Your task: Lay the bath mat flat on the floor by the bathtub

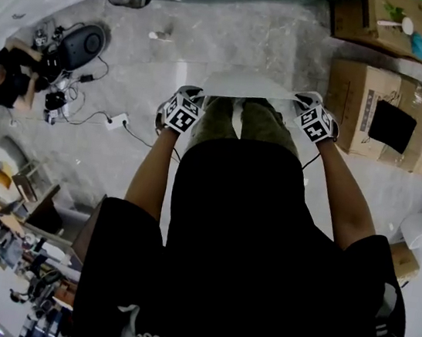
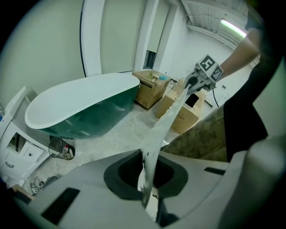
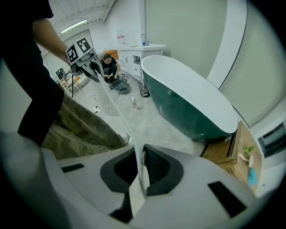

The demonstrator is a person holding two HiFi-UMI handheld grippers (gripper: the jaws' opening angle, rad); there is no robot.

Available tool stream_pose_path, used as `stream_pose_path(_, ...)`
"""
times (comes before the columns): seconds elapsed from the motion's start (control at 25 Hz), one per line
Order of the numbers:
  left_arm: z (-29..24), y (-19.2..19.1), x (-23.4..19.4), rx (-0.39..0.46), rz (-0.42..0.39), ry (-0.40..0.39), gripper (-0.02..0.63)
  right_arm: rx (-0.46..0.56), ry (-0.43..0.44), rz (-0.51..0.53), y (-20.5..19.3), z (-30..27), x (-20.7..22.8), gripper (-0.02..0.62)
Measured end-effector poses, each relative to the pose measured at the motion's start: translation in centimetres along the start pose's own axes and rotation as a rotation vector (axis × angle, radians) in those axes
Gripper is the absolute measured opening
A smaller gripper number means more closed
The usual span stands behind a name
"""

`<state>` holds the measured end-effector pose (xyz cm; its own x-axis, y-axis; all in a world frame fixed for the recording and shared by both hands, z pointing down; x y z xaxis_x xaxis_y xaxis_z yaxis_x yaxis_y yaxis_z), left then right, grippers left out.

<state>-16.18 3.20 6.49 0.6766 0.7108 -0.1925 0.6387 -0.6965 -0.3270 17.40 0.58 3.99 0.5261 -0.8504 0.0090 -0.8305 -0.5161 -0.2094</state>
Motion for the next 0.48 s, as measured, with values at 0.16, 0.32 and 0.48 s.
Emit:
stream_pose_path(0.16, -1.6, -0.7, -1.6, -0.012, -0.006, 0.005, 0.029, 0.009, -0.037, -0.019, 0.9, -1.5, -0.1, 0.029)
stream_pose_path(0.32, -3.3, -1.0, -3.1, 0.013, 0.102, -0.004, 0.029, -0.019, -0.057, -0.059, 1.2, -3.2, -0.1, 0.029)
stream_pose_path(0.48, -5.6, -1.6, -4.0, 0.020, 0.100, -0.035, 0.029, -0.048, -0.078, -0.117, 1.3, -5.2, 0.3, 0.029)
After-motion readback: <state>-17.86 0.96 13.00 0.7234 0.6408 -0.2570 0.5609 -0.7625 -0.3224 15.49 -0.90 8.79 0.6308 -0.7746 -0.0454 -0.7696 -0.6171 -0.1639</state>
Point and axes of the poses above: the fingertips, and each gripper's own axes: z backward along the fingers, x to its right, y out of its top, the point moved 6 cm from there along z, backward along the fingers, and after that the axes turned 7 degrees about -x, right-handed, at the moved point
